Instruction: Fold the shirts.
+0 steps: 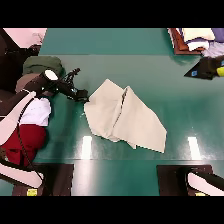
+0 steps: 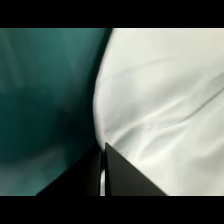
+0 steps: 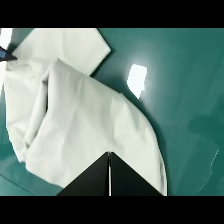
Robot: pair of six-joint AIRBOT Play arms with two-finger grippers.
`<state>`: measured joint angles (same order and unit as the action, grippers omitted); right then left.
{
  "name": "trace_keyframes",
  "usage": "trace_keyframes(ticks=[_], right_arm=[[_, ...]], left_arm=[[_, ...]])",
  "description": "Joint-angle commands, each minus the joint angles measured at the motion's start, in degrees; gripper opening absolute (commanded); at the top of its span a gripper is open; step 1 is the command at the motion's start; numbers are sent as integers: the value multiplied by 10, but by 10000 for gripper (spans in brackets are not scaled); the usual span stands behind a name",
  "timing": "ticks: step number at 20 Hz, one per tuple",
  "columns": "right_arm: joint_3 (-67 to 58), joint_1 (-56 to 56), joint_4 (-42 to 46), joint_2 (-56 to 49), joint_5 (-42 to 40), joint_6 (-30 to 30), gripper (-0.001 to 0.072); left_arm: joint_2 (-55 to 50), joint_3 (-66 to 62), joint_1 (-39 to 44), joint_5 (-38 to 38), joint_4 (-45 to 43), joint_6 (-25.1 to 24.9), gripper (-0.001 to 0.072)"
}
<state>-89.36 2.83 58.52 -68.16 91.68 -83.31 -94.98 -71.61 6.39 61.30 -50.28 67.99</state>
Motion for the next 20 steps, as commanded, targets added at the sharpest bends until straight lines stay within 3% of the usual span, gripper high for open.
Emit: trace_keyframes(ticks=[1, 3, 4, 5, 6, 8, 10, 15, 18, 19, 20], right_arm=[[79, 0, 12, 0, 9, 4, 17], [147, 0, 57, 0, -2, 5, 20], [183, 0, 64, 0, -24, 5, 80], [222, 0, 61, 0, -60, 4, 356], [258, 1, 56, 0, -97, 4, 537], [318, 10, 57, -14, -131, 5, 520], [363, 17, 56, -34, -138, 6, 438], [447, 64, -34, -78, -195, 52, 438], [456, 106, -46, -93, -247, 54, 430], [456, 115, -45, -92, -263, 54, 352], [452, 120, -44, -92, -274, 54, 196]], left_arm=[[17, -37, -12, 30, -1, -5, 21], [51, -71, -29, 33, -15, -6, 22], [67, -84, -36, 33, -17, -9, 22], [82, -95, -41, 34, -19, -10, 22], [90, -101, -44, 35, -23, -10, 22], [102, -103, -43, 38, -26, -10, 22], [102, -102, -43, 47, -28, -9, 22], [102, -102, -43, 48, -33, -9, 22], [102, -102, -43, 49, -34, -9, 23], [102, -102, -43, 50, -33, -9, 22], [102, -102, -44, 52, -34, -9, 22]])
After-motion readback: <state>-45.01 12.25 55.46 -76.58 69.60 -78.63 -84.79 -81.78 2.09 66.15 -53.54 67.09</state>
